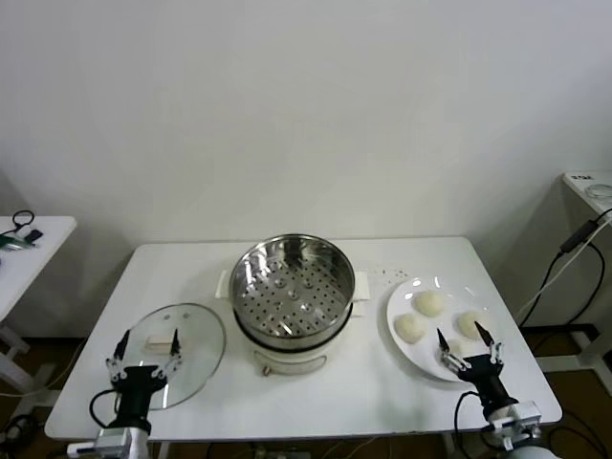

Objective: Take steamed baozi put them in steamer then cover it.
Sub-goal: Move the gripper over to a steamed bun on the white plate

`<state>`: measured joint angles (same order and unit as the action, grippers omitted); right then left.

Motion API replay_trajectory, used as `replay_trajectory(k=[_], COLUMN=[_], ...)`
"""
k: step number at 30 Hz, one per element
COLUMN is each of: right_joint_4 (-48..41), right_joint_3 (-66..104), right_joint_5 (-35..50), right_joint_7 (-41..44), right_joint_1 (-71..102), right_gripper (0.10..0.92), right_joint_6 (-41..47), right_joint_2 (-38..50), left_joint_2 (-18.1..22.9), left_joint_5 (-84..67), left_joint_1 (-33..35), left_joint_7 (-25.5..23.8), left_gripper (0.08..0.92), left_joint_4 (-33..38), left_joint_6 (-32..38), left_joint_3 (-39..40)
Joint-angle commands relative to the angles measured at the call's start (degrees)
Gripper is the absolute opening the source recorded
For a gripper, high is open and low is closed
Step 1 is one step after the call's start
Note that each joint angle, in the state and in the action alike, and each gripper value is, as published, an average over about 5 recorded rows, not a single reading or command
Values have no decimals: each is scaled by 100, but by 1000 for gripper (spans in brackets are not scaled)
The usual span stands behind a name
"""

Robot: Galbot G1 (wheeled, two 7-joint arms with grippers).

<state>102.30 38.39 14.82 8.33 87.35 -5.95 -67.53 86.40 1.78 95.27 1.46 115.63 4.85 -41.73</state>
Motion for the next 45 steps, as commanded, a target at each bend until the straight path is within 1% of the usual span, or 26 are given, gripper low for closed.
replay_trajectory(k=[1,3,7,12,17,21,28,31,34,37,40,45], right_joint_4=[25,0,-236,-757,-1539,-2127,-2908,-3226,-3706,-4322,-4830,-5255], right_joint_3=[89,131,70,-748,-2346,-3947,-6284,-7245,-8026,-8575,-8918,-9163], right_joint_5=[-242,-416,-762,-981,-1225,-1412,-1925,-2179,-2382,-2619,-2681,-2646], right_joint_7=[511,995,2465,3404,4625,5024,5424,5569,5669,5733,5756,5755], right_joint_1=[-231,-378,-931,-2107,-3790,-5365,-7593,-8507,-9218,-9658,-9836,-9808], right_gripper=[823,823,823,823,823,823,823,823,823,823,823,823], right_joint_6=[504,829,1479,2004,1600,1407,1052,854,684,514,450,446], right_joint_2=[370,687,1652,2820,3802,4203,4169,3903,3446,2930,2475,2006], left_joint_2=[1,-2,-27,-107,-118,-120,-147,-166,-175,-173,-173,-162], left_joint_5=[-11,-8,39,72,79,88,55,42,35,28,23,33], left_joint_1=[1,-6,-10,36,117,134,112,104,86,68,55,-25], left_joint_7=[18,18,30,59,-16,-75,-52,-42,-24,3,23,41], left_gripper=[823,823,823,823,823,823,823,823,823,823,823,823], left_joint_4=[3,8,60,121,128,131,66,37,14,9,11,35], left_joint_6=[-16,-18,-35,-53,-36,-22,-14,-15,-25,-39,-58,-130], left_joint_3=[7,9,20,29,24,31,1,-12,-19,-25,-40,-53])
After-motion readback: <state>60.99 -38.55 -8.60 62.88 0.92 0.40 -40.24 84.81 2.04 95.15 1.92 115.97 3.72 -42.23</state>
